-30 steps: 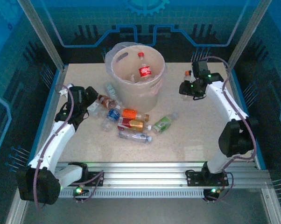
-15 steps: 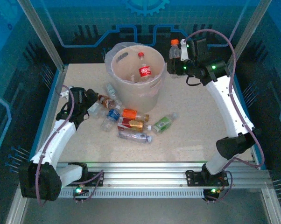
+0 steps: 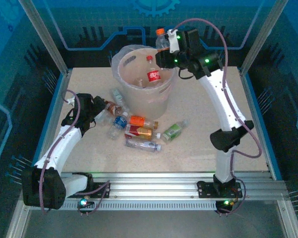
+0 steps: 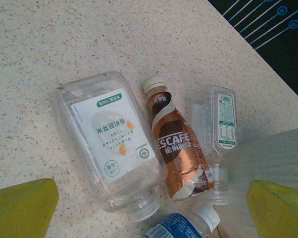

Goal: Put the plastic bottles in the bin

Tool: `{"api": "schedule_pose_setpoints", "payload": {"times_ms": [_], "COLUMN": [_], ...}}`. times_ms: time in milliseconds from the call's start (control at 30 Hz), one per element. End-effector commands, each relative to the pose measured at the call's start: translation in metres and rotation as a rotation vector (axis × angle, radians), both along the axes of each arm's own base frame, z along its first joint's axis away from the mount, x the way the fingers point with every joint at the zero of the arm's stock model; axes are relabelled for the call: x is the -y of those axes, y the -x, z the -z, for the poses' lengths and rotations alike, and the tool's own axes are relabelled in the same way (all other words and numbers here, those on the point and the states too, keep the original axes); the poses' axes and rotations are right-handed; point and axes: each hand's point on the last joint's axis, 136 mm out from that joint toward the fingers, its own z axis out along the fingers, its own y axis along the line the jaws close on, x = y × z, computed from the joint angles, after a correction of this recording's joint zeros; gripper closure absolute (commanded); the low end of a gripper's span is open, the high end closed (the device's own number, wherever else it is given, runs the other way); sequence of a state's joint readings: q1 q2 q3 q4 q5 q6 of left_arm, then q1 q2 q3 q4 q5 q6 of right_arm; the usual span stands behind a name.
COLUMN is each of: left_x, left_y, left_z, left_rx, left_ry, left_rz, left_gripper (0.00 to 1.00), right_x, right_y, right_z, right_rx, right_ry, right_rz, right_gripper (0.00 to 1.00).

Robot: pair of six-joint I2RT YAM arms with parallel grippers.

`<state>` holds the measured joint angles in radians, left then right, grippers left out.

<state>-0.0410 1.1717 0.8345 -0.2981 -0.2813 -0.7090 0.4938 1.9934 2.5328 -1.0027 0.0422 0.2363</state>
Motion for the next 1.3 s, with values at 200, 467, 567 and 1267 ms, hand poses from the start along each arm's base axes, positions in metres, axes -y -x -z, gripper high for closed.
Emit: {"api": "schedule_pose_setpoints", "payload": {"times_ms": [200,467,567,1267], "left_x": [0.002,0.002,0.002,0.002], "left_y": [-0.002,-0.002,-0.002,-0.003], "left_z": [0.003,0.003,0.003,0.004], "left_rx": [0.007,0.004,0.004,-0.002], "left_ry": [0.031,0.031,0.03,0.022], "left_rz": [0.002,0.002,0.003,0.008], "left_gripper": [0.01,0.01,0.01,0.01], "right_x": [-0.021,-0.007,-0.001,0.001], "right_y": [-0.016,-0.038,-0.044,-0.056], "right_z": [0.04,0.083,0.096,0.107], "right_rx": [-0.07,-0.108,-0.12,-0.105], "right_ry": [0.043,0.186,0.233,0.282], "right_rz": [-0.05,0.037,0.064,0.08], "right_gripper": [0.56,0.54,0.53,0.12]}}
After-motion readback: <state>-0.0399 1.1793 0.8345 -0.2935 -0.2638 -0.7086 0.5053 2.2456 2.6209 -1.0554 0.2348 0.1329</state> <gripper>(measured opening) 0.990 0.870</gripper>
